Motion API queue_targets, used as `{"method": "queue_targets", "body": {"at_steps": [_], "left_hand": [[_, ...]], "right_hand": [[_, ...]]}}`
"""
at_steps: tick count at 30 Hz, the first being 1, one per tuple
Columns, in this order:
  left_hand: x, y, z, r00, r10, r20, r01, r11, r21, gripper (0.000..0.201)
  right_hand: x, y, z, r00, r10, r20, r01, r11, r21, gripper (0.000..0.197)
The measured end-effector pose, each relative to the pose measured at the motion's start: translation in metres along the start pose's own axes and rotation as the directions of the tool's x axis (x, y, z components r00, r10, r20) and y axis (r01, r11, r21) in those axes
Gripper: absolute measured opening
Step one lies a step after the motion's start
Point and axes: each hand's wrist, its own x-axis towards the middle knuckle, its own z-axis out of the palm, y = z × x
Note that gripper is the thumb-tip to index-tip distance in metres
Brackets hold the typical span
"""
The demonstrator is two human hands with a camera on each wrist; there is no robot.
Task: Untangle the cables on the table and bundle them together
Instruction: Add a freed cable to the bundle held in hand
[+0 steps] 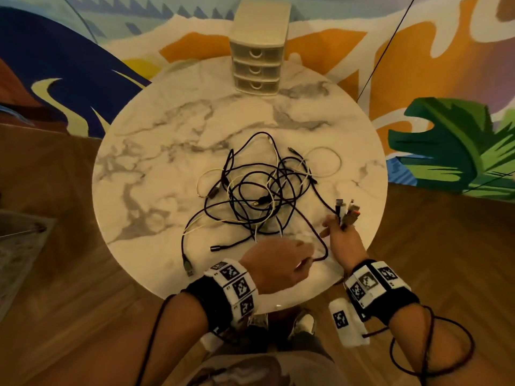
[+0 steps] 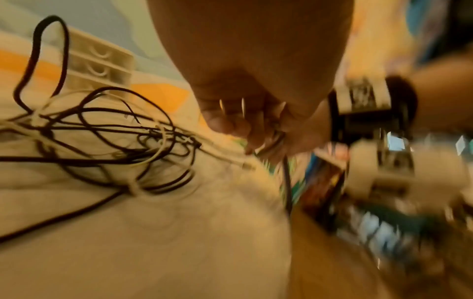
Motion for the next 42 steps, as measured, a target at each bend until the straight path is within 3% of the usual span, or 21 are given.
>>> {"method": "queue_targets", "body": {"at_steps": [3, 5, 7, 8, 9, 10, 12, 14, 15, 18, 19, 22, 24, 26, 28, 31, 34, 36, 37, 39, 42], "left_hand": [[0.015, 0.014, -0.011, 0.996, 0.057, -0.073, -0.064, 0.994, -0.090, 0.017], [0.019, 0.013, -0.002, 0.995, 0.060, 0.074, -0.056, 0.997, -0.055, 0.019], [0.024, 0.009, 0.004, 0.979, -0.035, 0.201, 0.082, 0.970, -0.231, 0.023], [0.029, 0.008, 0.002, 0.974, -0.106, 0.202, 0.188, 0.877, -0.443, 0.025], [0.036, 0.004, -0.003, 0.964, -0.200, 0.174, 0.265, 0.689, -0.675, 0.027], [0.044, 0.000, -0.011, 0.940, -0.315, 0.131, 0.267, 0.441, -0.857, 0.029], [0.060, -0.008, -0.034, 0.826, -0.555, 0.100, 0.120, -0.001, -0.993, 0.035], [0.070, -0.022, -0.055, 0.680, -0.720, 0.143, -0.050, -0.239, -0.970, 0.039], [0.071, -0.027, -0.063, 0.616, -0.774, 0.147, -0.125, -0.280, -0.952, 0.038], [0.060, -0.029, -0.076, 0.506, -0.861, 0.040, -0.191, -0.158, -0.969, 0.030], [0.055, -0.022, -0.076, 0.514, -0.858, -0.010, -0.145, -0.075, -0.987, 0.027], [0.042, 0.012, -0.065, 0.621, -0.779, -0.086, 0.042, 0.143, -0.989, 0.022], [0.040, 0.030, -0.054, 0.646, -0.759, -0.081, 0.098, 0.189, -0.977, 0.018], [0.042, 0.034, -0.049, 0.631, -0.774, -0.056, 0.076, 0.133, -0.988, 0.015], [0.048, 0.022, -0.055, 0.599, -0.801, 0.026, 0.009, -0.025, -1.000, 0.017], [0.055, -0.014, -0.079, 0.597, -0.797, 0.095, -0.142, -0.222, -0.964, 0.028], [0.057, -0.046, -0.103, 0.566, -0.818, 0.104, -0.269, -0.303, -0.914, 0.030], [0.054, -0.051, -0.108, 0.559, -0.825, 0.088, -0.283, -0.289, -0.915, 0.031], [0.052, -0.046, -0.106, 0.561, -0.826, 0.052, -0.249, -0.229, -0.941, 0.030], [0.049, -0.027, -0.100, 0.576, -0.815, -0.068, -0.109, 0.006, -0.994, 0.026], [0.046, 0.010, -0.073, 0.663, -0.714, -0.225, 0.096, 0.380, -0.920, 0.022]], "right_hand": [[0.000, -0.002, -0.019, 0.988, 0.102, 0.114, -0.127, 0.965, 0.230, 0.042], [-0.006, -0.011, -0.028, 0.977, 0.064, 0.203, -0.137, 0.918, 0.372, 0.046], [-0.014, -0.020, -0.036, 0.977, -0.039, 0.208, -0.051, 0.910, 0.411, 0.042], [-0.018, -0.023, -0.039, 0.976, -0.093, 0.196, 0.007, 0.916, 0.402, 0.041], [-0.023, -0.024, -0.040, 0.970, -0.150, 0.190, 0.068, 0.923, 0.378, 0.041], [-0.028, -0.025, -0.040, 0.960, -0.201, 0.194, 0.120, 0.924, 0.364, 0.041], [-0.036, -0.022, -0.040, 0.936, -0.281, 0.213, 0.188, 0.908, 0.373, 0.038], [-0.040, -0.015, -0.040, 0.921, -0.319, 0.223, 0.223, 0.903, 0.368, 0.038], [-0.041, -0.012, -0.041, 0.917, -0.320, 0.238, 0.232, 0.914, 0.332, 0.040], [-0.040, -0.003, -0.043, 0.912, -0.281, 0.300, 0.239, 0.956, 0.170, 0.043], [-0.039, -0.005, -0.043, 0.915, -0.264, 0.306, 0.225, 0.961, 0.159, 0.042], [-0.037, -0.030, -0.038, 0.910, -0.238, 0.341, 0.150, 0.953, 0.264, 0.043], [-0.038, -0.054, -0.032, 0.893, -0.263, 0.366, 0.144, 0.936, 0.322, 0.047], [-0.041, -0.069, -0.028, 0.884, -0.305, 0.354, 0.179, 0.921, 0.347, 0.047], [-0.040, -0.069, -0.025, 0.892, -0.330, 0.308, 0.224, 0.916, 0.334, 0.042], [-0.037, -0.054, -0.028, 0.894, -0.358, 0.271, 0.275, 0.913, 0.301, 0.041], [-0.034, -0.032, -0.038, 0.917, -0.305, 0.257, 0.207, 0.915, 0.345, 0.040], [-0.030, -0.018, -0.044, 0.925, -0.281, 0.255, 0.212, 0.940, 0.267, 0.045], [-0.027, -0.010, -0.048, 0.930, -0.277, 0.242, 0.238, 0.955, 0.176, 0.046], [-0.022, -0.012, -0.052, 0.949, -0.259, 0.180, 0.256, 0.966, 0.038, 0.043], [-0.026, -0.046, -0.049, 0.952, -0.265, 0.152, 0.241, 0.958, 0.158, 0.037]]}}
